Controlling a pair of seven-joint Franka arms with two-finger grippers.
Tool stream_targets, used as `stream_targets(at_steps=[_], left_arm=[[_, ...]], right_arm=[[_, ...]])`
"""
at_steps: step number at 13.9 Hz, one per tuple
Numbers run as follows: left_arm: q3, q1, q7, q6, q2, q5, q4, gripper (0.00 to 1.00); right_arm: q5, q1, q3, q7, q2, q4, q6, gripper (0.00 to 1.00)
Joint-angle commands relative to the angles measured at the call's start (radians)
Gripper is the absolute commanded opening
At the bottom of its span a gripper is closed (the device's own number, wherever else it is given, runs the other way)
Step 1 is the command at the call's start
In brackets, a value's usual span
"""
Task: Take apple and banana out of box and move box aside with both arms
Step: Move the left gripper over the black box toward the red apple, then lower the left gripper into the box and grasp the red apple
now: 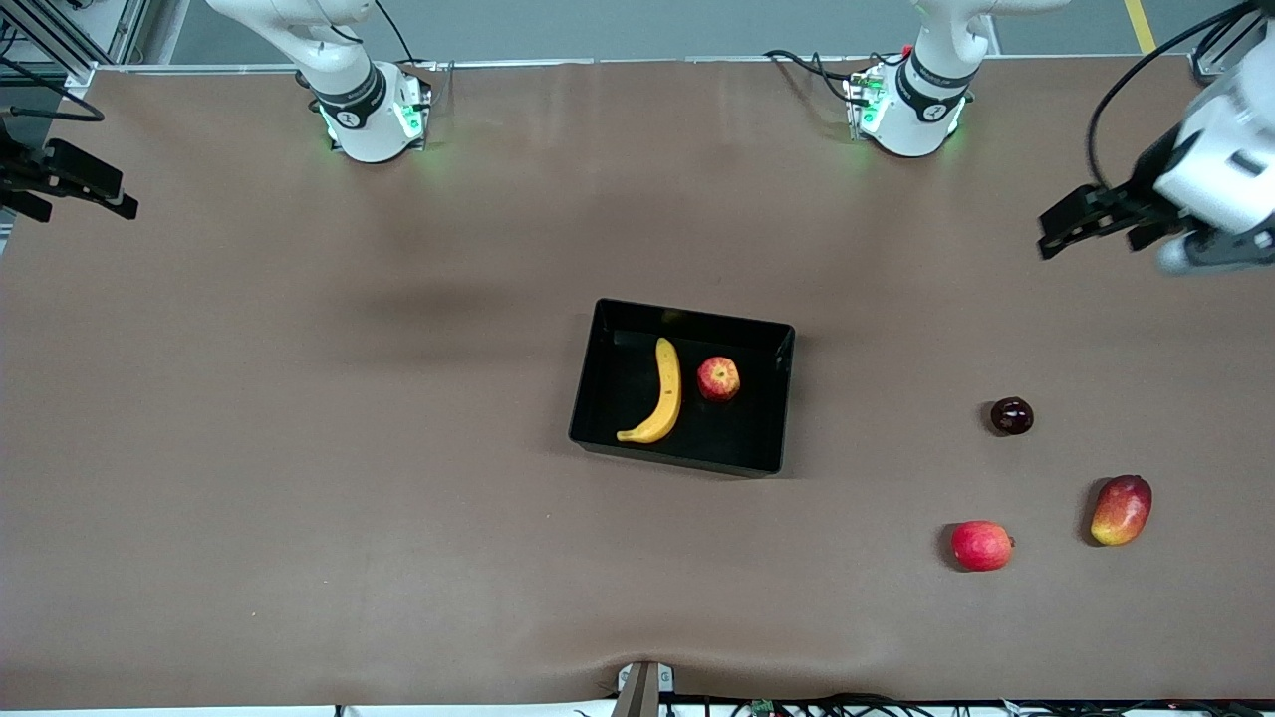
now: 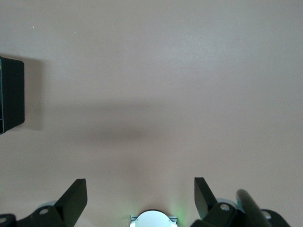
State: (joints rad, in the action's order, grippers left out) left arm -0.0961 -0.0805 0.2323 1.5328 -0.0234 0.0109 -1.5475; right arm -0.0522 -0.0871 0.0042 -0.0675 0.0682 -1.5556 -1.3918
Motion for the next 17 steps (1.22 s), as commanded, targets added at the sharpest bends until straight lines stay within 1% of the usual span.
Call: stream_targets(at_steps=[1,3,6,9,11,15,17], left_arm=[[-0.046,-0.065,0.118,0.050,-0.068,-0.017,0.011,1.00],[-0.073,-0.123,0.232,0.108,-0.122,-0.019,0.006,1.00],[-0.074,-0.224,0.358,0.232,-0.214,-0.022,-0.009,1.00],[-0.074,-0.312,0.455,0.312,-0.300,-0.069,-0.013,1.00],[-0.076,-0.343,0.469,0.370,-0.335,-0.097,-0.040,1.00],[-0.076,-0.375,0.492,0.536,-0.426,-0.101,-0.089,1.00],[-0.074,-0.398,0.495,0.591,-0.479,-0.101,-0.103,1.00]], right_arm=[[-0.005,-0.013,0.008,-0.011,-0.008,0.026,0.010,1.00],[-0.005,-0.016,0.008,-0.012,-0.010,0.025,0.011,1.00],[-0.005,-0.014,0.008,-0.011,-0.010,0.025,0.010,1.00],[-0.005,-0.011,0.008,-0.011,-0.010,0.025,0.010,1.00],[-0.005,-0.013,0.008,-0.011,-0.010,0.025,0.010,1.00],[-0.005,-0.007,0.010,-0.009,-0.010,0.025,0.011,1.00],[-0.005,-0.007,0.011,-0.011,-0.010,0.025,0.010,1.00]])
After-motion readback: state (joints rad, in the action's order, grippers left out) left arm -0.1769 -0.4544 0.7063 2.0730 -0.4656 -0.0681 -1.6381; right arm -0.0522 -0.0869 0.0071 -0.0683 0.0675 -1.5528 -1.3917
